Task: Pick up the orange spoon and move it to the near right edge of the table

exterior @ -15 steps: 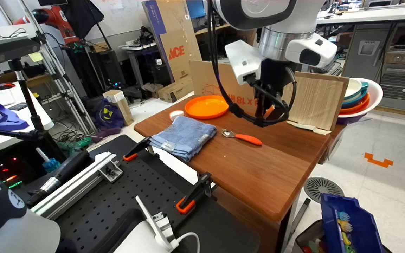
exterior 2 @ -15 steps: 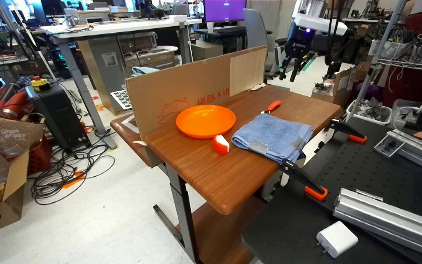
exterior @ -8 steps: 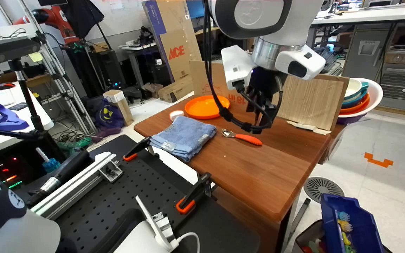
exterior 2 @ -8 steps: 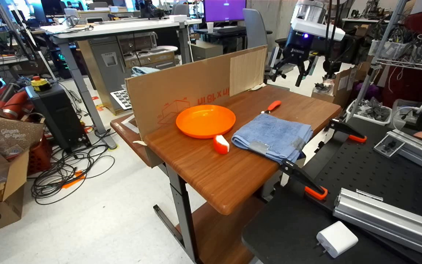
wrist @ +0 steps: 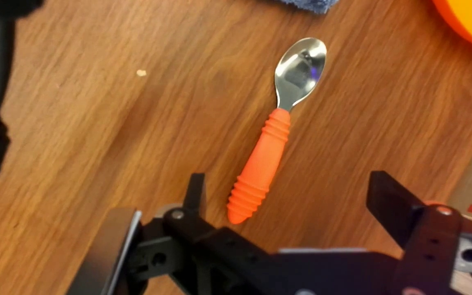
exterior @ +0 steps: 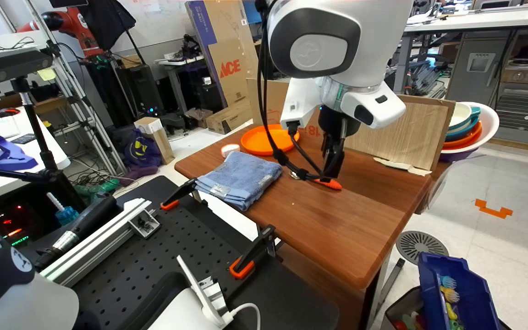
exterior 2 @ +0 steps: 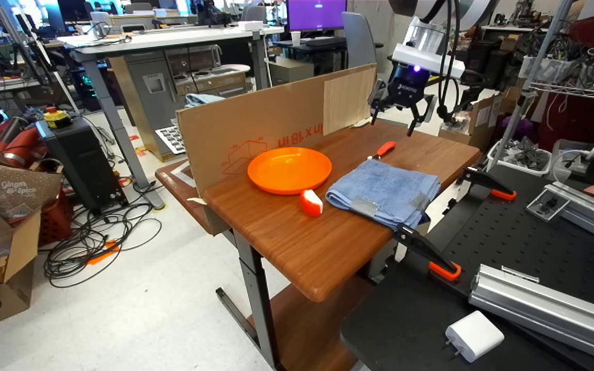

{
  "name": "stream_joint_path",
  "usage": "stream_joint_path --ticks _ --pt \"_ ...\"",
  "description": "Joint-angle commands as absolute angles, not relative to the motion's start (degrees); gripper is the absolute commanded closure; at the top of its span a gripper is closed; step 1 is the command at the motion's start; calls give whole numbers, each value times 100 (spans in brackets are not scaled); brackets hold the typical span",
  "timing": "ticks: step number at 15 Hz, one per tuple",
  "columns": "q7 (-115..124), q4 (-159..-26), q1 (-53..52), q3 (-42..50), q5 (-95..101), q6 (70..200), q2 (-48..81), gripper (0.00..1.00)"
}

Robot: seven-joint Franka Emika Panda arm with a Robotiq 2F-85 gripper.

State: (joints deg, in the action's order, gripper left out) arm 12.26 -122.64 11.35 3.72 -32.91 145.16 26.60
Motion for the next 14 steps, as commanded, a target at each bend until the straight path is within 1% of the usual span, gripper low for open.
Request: stream_joint_path --ticks 1,5,6,7,8,9,12,14 --pt "1650 -12306 955 424 -3341 15140 2877 0" --pt "2150 -12304 768 509 -3175 15542 3171 0" --pt "2266 -12293 712 537 -3115 15539 3227 2" --pt "2344 -12294 651 574 -3042 15537 3267 26" --pt "2419 -12296 599 601 -2966 15521 3290 27" --pt "2482 -12295 570 614 -2895 15512 3297 31" --pt "2625 -12287 526 625 -2753 15469 3253 56" --pt "2686 -12240 523 619 -2700 15427 3234 69"
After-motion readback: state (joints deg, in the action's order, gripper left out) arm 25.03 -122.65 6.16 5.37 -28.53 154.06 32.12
